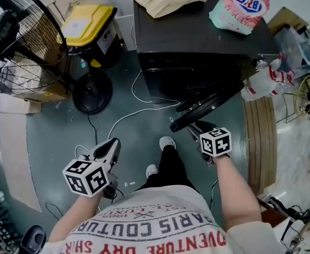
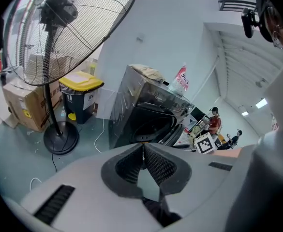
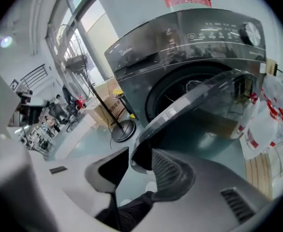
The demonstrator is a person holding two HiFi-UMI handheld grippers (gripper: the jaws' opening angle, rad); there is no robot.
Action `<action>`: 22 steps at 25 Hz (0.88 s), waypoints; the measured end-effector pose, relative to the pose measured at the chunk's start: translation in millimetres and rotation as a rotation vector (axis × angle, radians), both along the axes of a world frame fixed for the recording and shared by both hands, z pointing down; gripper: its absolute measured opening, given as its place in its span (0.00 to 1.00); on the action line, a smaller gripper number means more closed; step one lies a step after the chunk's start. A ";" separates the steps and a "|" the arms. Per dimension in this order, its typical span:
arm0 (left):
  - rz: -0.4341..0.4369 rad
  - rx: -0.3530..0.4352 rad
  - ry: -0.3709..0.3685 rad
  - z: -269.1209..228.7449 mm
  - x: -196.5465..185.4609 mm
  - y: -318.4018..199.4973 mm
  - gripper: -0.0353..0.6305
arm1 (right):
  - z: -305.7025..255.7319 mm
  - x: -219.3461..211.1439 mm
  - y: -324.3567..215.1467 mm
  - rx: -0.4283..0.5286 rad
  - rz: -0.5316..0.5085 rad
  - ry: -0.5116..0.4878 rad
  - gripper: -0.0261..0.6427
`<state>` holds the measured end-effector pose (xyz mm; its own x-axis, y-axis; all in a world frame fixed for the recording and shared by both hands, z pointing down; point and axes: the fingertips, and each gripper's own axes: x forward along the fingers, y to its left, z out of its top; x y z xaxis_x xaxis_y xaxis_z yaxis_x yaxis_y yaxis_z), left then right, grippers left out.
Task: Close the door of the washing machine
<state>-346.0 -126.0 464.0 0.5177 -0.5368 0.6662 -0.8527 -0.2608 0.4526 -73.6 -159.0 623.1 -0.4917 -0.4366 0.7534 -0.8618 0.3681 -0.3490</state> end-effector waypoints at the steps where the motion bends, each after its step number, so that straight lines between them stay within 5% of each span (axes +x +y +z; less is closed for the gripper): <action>1: -0.011 -0.003 -0.001 -0.4 -0.6 -3.5 0.10 | -0.1 -1.9 -3.4 0.008 -0.032 0.014 0.27; 7: -0.015 -0.015 -0.015 1.0 8.1 -27.0 0.10 | 5.0 -1.0 -28.6 0.025 -0.068 0.044 0.14; 22: -0.070 -0.040 0.015 13.4 17.5 -71.4 0.10 | 5.4 -2.3 -110.5 0.057 0.181 -0.070 0.08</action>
<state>-328.5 -197.4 477.3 0.4899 -0.5452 0.6803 -0.8613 -0.1821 0.4743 -76.0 -269.5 628.5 -0.4517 -0.5634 0.6918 -0.8900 0.2300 -0.3938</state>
